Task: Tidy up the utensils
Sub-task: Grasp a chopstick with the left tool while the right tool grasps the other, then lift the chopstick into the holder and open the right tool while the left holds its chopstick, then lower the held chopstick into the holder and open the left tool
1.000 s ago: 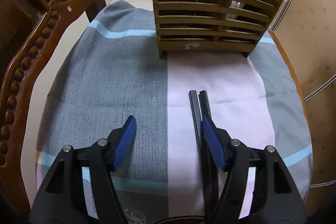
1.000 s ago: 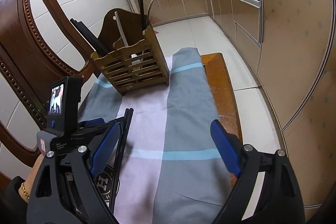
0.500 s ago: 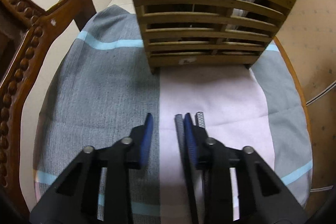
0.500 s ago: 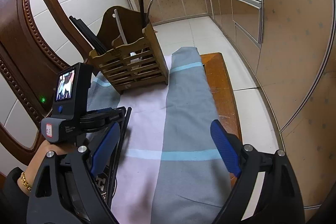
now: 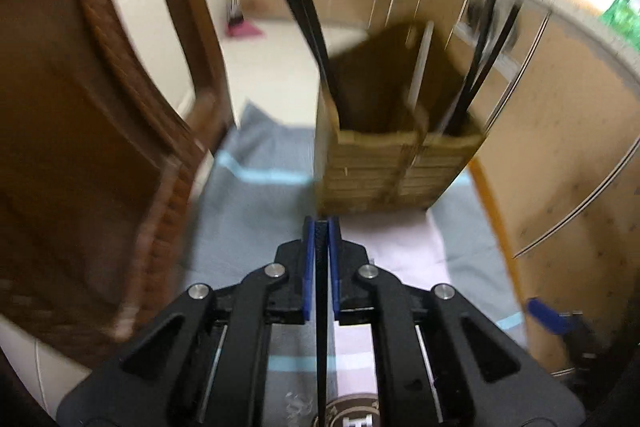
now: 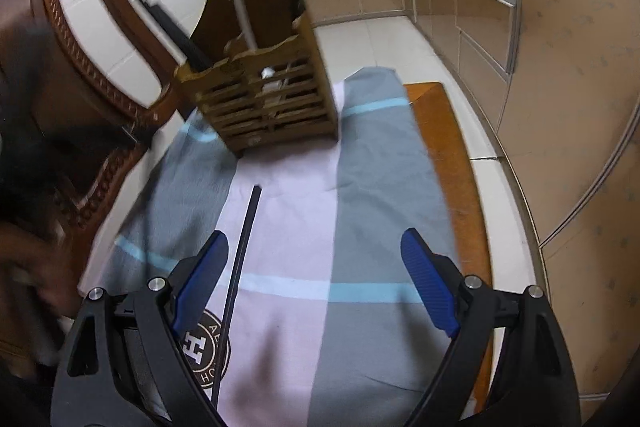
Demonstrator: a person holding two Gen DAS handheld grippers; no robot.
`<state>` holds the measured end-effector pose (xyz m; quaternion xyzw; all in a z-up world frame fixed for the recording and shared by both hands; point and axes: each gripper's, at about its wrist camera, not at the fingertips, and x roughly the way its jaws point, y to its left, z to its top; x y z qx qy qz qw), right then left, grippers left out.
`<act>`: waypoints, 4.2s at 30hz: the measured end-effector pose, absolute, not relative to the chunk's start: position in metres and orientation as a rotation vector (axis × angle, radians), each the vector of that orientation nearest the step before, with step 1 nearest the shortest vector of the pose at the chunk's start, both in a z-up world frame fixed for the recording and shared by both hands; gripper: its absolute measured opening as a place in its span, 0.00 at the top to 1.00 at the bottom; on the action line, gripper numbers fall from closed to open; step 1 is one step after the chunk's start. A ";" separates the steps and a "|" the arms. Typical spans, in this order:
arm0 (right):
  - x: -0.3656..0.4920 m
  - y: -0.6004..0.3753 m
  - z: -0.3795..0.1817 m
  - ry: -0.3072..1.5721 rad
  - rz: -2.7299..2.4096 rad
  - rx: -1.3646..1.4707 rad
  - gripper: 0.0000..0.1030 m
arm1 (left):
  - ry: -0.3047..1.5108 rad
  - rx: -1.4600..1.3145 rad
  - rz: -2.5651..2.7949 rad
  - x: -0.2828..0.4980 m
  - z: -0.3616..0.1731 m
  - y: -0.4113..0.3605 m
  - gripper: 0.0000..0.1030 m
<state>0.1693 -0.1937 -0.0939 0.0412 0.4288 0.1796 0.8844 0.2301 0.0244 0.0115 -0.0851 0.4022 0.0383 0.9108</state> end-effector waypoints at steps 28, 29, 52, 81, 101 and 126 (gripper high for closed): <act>0.238 -0.068 -0.123 1.018 0.306 -0.184 0.92 | 0.628 -0.197 0.030 0.136 0.099 0.075 0.94; 0.231 -0.076 -0.110 0.992 0.313 -0.156 0.92 | 0.629 -0.199 0.028 0.136 0.098 0.075 0.94; 0.141 -0.151 0.100 0.565 0.402 -0.021 0.93 | 0.645 -0.197 0.002 0.136 0.094 0.060 0.93; 0.306 -0.131 0.100 0.636 0.308 -0.010 0.64 | 0.660 -0.195 -0.005 0.145 0.087 0.060 0.94; 0.131 -0.251 -0.051 0.649 0.278 0.210 0.07 | 0.619 -0.148 0.054 0.124 0.096 0.043 0.94; 0.141 -0.278 -0.044 0.669 0.324 0.236 0.07 | 0.521 -0.123 0.065 0.253 0.233 0.008 0.94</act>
